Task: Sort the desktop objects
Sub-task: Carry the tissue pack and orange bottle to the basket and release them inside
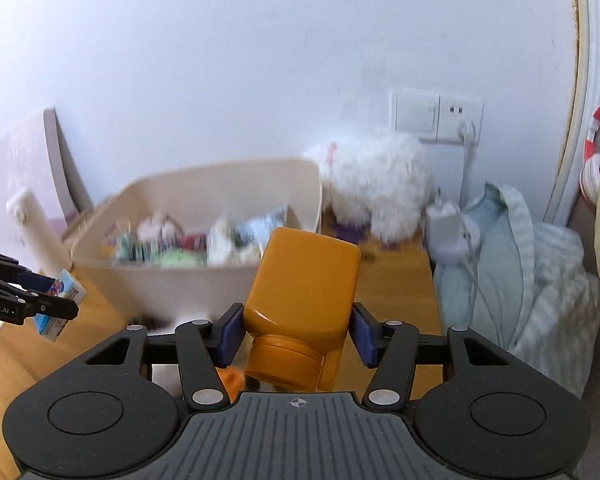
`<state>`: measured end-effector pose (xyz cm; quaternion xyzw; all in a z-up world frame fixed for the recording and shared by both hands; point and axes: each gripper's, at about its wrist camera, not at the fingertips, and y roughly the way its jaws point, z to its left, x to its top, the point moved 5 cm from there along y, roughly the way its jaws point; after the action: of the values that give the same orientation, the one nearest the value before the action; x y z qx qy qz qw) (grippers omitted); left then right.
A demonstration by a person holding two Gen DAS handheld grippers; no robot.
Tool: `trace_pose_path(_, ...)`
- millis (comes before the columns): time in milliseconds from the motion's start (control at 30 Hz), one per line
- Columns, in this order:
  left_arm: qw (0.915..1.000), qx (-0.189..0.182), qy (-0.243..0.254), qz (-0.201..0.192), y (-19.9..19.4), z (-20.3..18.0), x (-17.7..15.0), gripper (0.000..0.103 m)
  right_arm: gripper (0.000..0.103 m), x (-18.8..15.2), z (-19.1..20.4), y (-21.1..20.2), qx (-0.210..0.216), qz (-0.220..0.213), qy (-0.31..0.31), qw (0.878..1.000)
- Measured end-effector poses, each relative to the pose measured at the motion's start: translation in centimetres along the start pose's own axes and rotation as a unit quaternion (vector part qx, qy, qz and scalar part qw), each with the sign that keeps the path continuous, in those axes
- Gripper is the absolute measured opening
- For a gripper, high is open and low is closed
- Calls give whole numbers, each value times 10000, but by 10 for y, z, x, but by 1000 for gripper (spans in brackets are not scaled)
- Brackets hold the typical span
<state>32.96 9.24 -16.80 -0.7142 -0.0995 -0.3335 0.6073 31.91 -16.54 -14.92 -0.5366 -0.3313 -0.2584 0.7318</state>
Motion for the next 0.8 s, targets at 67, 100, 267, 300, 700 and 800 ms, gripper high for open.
trace_pose_path(67, 9999, 30, 15, -136, -6, 5, 13, 47, 53, 11, 0, 2, 23, -77, 21, 10000)
trace_pose_path(100, 9998, 53, 26, -195, -9, 8, 19, 47, 53, 16, 0, 3, 24, -102, 6, 9999)
trace_pose_path(267, 9987, 146, 49, -491, -18, 15, 52, 47, 53, 40, 2, 11, 89, -248, 26, 9997)
trace_pose_path(300, 9984, 165, 57, -532, -19, 16, 58, 47, 53, 45, 3, 14, 112, -272, 27, 9996)
trace_pose_path(700, 9959, 416, 83, -795, -3, 19, 112, 47, 53, 92, 30, 58, 185, -313, -644, 9973)
trace_pose_path(800, 9958, 496, -5, -776, 7, 19, 118, 47, 53, 93, 36, 73, 194, -198, -731, 9969)
